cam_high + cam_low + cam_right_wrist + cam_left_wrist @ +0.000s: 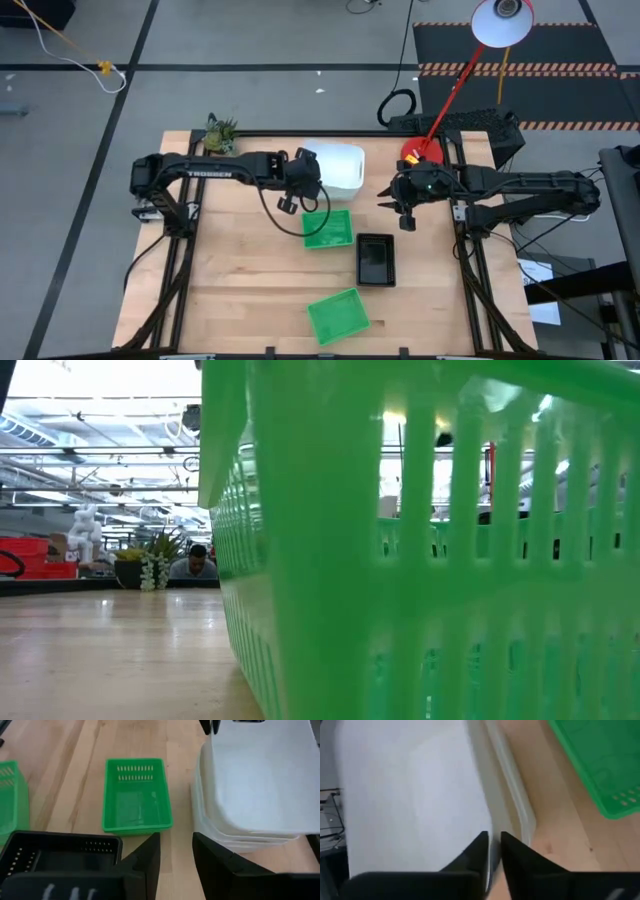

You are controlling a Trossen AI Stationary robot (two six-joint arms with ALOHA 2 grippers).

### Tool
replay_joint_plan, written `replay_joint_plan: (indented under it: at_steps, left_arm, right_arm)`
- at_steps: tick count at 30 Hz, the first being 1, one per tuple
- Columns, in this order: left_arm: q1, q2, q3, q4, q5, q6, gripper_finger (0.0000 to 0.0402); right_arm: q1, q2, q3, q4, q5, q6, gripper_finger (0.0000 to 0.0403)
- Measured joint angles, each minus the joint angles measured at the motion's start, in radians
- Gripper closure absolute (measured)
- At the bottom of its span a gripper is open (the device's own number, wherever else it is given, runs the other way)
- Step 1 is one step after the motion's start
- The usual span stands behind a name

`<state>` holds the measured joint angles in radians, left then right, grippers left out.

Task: Stack baskets by color
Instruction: Stack the bottom white bin on the top stacked white bins

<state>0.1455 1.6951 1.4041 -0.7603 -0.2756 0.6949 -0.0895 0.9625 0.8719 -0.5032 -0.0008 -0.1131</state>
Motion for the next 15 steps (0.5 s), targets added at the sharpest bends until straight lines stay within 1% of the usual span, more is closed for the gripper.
replay_joint_plan:
  at_steps: [2, 4, 11, 15]
  left_arm:
    - [0.000, 0.000, -0.001, -0.002, -0.002, -0.002, 0.0379]
    - [0.001, -0.002, -0.001, 0.002, -0.021, -0.016, 0.0392]
    - [-0.003, -0.003, -0.001, 0.005, -0.025, -0.041, 0.0396]
    - [-0.002, -0.002, 0.026, -0.018, -0.027, -0.131, 0.0395]
  right_arm:
    - [0.000, 0.000, 0.000, 0.004, 0.000, 0.000, 0.0293]
    - [0.000, 0.000, 0.000, 0.007, 0.000, 0.000, 0.0293]
    - [0.000, 0.000, 0.000, 0.011, 0.000, 0.001, 0.0293]
    - [0.000, 0.000, 0.000, 0.016, 0.000, 0.001, 0.0293]
